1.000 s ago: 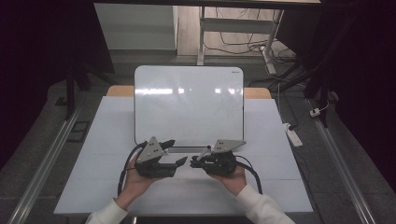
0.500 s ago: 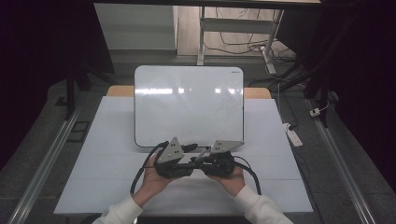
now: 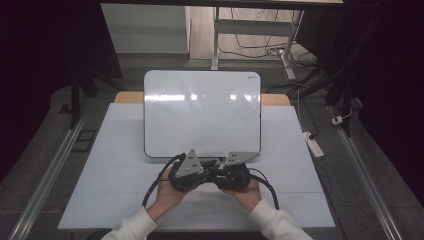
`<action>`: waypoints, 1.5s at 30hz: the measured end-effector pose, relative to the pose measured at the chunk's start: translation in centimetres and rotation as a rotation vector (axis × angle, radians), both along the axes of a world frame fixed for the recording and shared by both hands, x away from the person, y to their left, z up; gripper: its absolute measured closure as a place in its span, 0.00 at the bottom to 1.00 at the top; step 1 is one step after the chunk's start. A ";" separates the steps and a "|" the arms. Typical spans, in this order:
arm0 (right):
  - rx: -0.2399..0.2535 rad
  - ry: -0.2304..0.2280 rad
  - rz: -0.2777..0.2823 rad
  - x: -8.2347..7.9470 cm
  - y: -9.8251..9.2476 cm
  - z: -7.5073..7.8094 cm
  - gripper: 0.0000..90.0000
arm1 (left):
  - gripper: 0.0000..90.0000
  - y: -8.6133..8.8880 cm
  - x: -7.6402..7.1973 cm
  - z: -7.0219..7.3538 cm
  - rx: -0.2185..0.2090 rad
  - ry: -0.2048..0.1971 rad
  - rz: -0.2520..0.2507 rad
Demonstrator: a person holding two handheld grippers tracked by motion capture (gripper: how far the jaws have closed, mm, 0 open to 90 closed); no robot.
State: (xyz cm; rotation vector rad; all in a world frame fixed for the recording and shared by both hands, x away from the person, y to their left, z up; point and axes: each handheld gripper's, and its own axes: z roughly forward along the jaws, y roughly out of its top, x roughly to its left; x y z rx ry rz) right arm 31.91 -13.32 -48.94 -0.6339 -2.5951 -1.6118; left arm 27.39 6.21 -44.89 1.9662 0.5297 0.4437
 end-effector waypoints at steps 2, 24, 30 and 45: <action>0.006 -0.013 0.000 -0.1 0.0 0.1 0.82 | 0.91 0.4 0.0 0.2 -0.021 0.006 0.006; -0.044 -0.236 -0.359 -1.5 -13.3 0.9 0.58 | 0.91 10.1 2.8 1.8 -0.046 0.089 0.298; -0.088 -0.239 -0.431 -1.6 -15.9 0.1 0.57 | 0.91 11.6 3.6 2.0 -0.023 0.104 0.372; -0.146 -0.258 -0.435 -1.2 -15.9 -0.7 0.56 | 0.91 12.8 8.6 1.5 0.083 0.190 0.527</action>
